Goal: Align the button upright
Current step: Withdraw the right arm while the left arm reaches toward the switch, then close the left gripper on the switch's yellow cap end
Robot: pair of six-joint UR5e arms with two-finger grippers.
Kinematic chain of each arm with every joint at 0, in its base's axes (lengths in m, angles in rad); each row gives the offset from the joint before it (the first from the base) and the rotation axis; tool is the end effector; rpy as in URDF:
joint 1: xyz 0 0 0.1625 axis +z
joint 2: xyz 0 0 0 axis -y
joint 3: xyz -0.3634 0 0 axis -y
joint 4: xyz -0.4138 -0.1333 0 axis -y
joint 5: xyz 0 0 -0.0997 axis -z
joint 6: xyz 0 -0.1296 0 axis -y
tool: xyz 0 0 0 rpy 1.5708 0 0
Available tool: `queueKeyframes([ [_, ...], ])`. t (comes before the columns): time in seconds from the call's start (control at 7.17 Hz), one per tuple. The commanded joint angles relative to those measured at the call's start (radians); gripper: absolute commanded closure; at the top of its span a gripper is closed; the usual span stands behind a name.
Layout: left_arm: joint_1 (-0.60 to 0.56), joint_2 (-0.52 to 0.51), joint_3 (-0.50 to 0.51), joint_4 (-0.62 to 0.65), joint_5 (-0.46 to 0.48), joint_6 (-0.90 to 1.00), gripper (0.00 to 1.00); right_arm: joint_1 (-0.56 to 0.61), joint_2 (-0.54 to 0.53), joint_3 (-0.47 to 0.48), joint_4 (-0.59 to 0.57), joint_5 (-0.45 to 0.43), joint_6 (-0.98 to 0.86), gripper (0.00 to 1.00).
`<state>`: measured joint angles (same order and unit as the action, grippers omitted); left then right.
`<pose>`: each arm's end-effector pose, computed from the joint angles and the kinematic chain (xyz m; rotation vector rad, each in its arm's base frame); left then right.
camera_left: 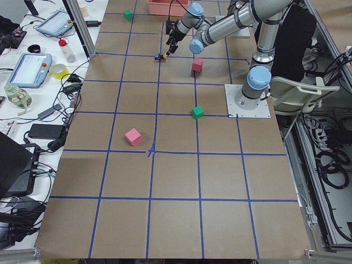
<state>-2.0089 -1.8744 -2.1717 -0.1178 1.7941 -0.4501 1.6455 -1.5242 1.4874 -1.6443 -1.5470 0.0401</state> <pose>-0.3134 -0.4223 0.1281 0.1115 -2.9693 0.8976 0.1766 -0.5321 0.4229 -0.0558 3.1064 -0.1691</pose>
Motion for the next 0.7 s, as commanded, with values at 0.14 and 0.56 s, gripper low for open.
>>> queueKeyframes([
  [0.14,-0.068,-0.208,0.006,0.272,0.068,-0.018,0.00,-0.003,-0.002,0.013,-0.005,0.002,0.000,0.00],
  [0.56,-0.074,-0.294,0.009,0.400,0.071,-0.015,0.03,-0.004,-0.001,0.013,-0.006,0.004,0.000,0.00],
])
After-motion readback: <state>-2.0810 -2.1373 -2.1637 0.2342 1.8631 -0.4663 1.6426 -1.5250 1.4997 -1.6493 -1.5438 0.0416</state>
